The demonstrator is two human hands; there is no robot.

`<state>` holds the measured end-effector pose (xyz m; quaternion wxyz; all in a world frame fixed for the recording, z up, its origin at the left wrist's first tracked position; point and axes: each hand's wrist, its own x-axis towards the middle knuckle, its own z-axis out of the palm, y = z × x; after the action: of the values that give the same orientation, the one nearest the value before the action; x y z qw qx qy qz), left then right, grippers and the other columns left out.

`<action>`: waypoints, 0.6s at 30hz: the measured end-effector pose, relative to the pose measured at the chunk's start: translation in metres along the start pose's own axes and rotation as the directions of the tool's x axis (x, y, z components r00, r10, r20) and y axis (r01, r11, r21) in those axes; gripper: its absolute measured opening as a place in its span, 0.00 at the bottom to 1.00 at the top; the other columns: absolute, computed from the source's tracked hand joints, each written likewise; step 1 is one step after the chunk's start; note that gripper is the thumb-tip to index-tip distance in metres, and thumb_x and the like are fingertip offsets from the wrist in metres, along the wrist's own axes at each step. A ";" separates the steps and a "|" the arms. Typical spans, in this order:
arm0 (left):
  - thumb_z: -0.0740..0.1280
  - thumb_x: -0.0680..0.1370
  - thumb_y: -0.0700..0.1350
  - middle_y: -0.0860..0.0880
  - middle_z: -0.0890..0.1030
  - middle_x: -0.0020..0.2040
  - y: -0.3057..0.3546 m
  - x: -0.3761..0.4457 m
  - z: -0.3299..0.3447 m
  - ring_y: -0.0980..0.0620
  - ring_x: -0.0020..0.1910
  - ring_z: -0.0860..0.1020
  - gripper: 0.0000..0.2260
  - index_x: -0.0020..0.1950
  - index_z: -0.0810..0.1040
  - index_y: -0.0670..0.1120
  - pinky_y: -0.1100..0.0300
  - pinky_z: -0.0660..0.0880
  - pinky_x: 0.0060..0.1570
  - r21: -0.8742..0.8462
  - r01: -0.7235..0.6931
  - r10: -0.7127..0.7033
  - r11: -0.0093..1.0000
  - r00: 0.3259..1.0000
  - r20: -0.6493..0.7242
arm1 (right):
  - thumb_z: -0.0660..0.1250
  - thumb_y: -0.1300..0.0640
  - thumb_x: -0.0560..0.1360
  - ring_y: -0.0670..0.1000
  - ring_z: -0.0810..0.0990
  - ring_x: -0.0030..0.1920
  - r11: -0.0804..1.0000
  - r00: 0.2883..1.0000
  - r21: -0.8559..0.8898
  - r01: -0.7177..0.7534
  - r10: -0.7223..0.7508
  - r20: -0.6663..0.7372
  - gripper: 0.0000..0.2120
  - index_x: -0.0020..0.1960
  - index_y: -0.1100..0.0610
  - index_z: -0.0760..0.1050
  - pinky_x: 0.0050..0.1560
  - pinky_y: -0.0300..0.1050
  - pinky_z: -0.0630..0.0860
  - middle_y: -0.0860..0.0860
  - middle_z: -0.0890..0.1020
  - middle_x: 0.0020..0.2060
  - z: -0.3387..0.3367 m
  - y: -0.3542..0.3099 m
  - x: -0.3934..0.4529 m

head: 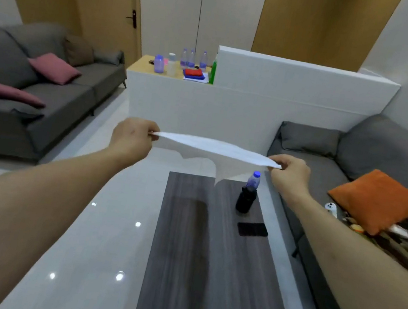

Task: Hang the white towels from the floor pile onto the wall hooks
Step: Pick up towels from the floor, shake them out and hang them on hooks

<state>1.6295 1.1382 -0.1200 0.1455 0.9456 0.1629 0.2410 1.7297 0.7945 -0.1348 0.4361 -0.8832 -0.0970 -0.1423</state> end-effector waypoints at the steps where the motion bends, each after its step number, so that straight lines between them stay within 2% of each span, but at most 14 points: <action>1: 0.63 0.72 0.37 0.50 0.80 0.39 0.000 -0.020 0.008 0.45 0.40 0.76 0.13 0.45 0.82 0.53 0.58 0.68 0.36 0.009 0.015 -0.015 1.000 1.000 0.020 | 0.66 0.68 0.68 0.49 0.81 0.42 1.000 0.999 -0.005 -0.017 0.017 0.035 0.14 0.46 0.55 0.85 0.42 0.38 0.72 0.52 0.85 0.39 -0.001 0.012 -0.013; 4: 0.63 0.72 0.35 0.53 0.78 0.35 0.006 -0.083 0.030 0.49 0.36 0.75 0.13 0.42 0.81 0.53 0.60 0.65 0.32 0.044 0.022 -0.027 0.999 0.994 0.105 | 0.65 0.67 0.69 0.52 0.82 0.44 0.998 0.992 -0.054 -0.042 0.048 0.121 0.14 0.47 0.55 0.85 0.46 0.42 0.74 0.53 0.85 0.40 -0.009 0.050 -0.058; 7: 0.64 0.73 0.35 0.53 0.79 0.34 0.003 -0.137 0.049 0.50 0.35 0.74 0.13 0.42 0.82 0.52 0.60 0.63 0.31 0.075 -0.021 0.007 0.997 0.985 0.173 | 0.64 0.67 0.69 0.53 0.81 0.43 0.990 0.974 -0.097 -0.103 0.120 0.195 0.15 0.46 0.54 0.85 0.45 0.44 0.76 0.51 0.85 0.40 -0.012 0.086 -0.103; 11: 0.62 0.72 0.33 0.53 0.75 0.30 -0.003 -0.212 0.074 0.48 0.34 0.74 0.14 0.38 0.81 0.51 0.61 0.60 0.29 0.089 -0.042 0.014 0.995 0.957 0.290 | 0.61 0.68 0.71 0.51 0.80 0.39 0.977 0.941 -0.170 -0.126 0.172 0.290 0.17 0.46 0.54 0.85 0.38 0.40 0.71 0.50 0.84 0.38 -0.009 0.134 -0.173; 15: 0.62 0.74 0.34 0.54 0.72 0.28 -0.016 -0.299 0.096 0.51 0.32 0.73 0.15 0.37 0.79 0.52 0.61 0.60 0.29 0.110 -0.080 0.026 0.991 0.904 0.426 | 0.62 0.67 0.71 0.46 0.80 0.37 0.950 0.905 -0.223 -0.218 0.282 0.319 0.16 0.47 0.53 0.85 0.35 0.38 0.73 0.47 0.84 0.39 -0.005 0.178 -0.261; 18: 0.62 0.75 0.35 0.54 0.75 0.32 -0.030 -0.359 0.106 0.52 0.36 0.75 0.13 0.43 0.82 0.51 0.61 0.65 0.32 0.123 -0.090 0.012 0.988 0.849 0.527 | 0.63 0.65 0.71 0.41 0.78 0.33 0.925 0.867 -0.284 -0.254 0.347 0.357 0.15 0.45 0.50 0.84 0.27 0.32 0.69 0.42 0.81 0.33 -0.008 0.201 -0.327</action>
<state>1.3777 1.0093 -0.3662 0.1097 0.9874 0.1086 -0.0349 1.4799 0.6522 -0.3897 0.3199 -0.9416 -0.0278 0.1016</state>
